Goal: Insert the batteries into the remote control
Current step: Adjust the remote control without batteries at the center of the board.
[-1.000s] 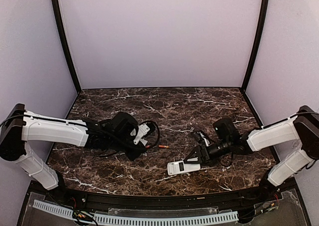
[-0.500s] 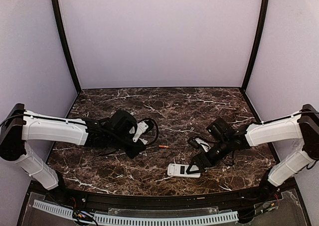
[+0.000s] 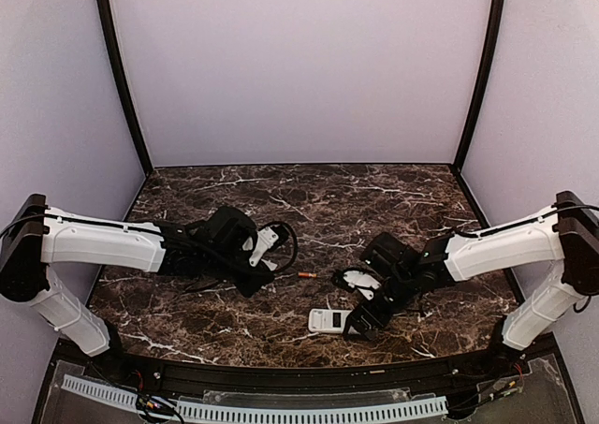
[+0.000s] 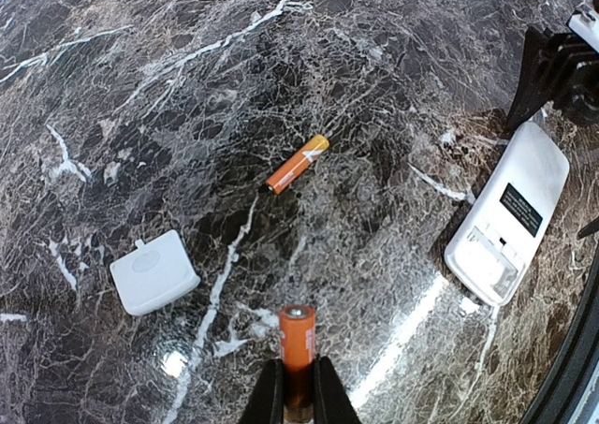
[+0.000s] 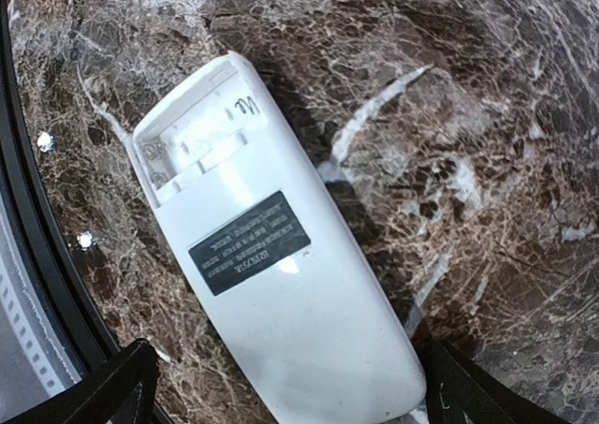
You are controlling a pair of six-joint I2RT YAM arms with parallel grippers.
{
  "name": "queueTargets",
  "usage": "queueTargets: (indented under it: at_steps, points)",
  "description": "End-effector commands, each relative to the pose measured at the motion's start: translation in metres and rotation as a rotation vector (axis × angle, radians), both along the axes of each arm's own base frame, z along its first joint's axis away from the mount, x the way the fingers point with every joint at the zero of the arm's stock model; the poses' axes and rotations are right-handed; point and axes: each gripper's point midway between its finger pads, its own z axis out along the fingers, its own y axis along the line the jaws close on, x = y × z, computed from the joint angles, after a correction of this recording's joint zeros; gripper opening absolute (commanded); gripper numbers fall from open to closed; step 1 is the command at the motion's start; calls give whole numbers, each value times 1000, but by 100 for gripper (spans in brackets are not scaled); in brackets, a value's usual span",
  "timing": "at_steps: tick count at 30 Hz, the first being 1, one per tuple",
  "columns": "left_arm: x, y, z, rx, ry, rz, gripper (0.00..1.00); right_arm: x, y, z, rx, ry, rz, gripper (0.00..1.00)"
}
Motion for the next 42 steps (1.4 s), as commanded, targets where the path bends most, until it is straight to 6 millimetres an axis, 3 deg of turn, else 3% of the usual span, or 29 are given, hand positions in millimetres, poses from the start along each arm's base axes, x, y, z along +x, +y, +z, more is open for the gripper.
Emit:
queueTargets:
  at_steps: [1, 12, 21, 26, 33, 39, 42]
  points:
    - [-3, -3, 17, -55, 5, -11, 0, 4, -2, -14, -125, -89, 57, 98]
    - [-3, 0, 21, -75, 9, -1, 0, 10, 3, -23, -215, -165, 131, 99]
    - [-2, 1, 23, -85, 9, 4, 0, -10, 15, -34, -238, -153, 303, 96]
    - [1, 3, 25, -103, 29, 28, 0, -7, 21, -39, -246, -142, 281, 88]
    - [20, 24, 26, -121, 58, 182, 0, 16, 53, -42, -215, -138, 171, 61]
    - [27, 30, 16, -87, 59, 226, 0, 34, 77, -27, -126, -156, 133, 65]
    - [23, 20, 10, -116, 102, 200, 0, 34, 74, -20, -88, -143, 117, 82]
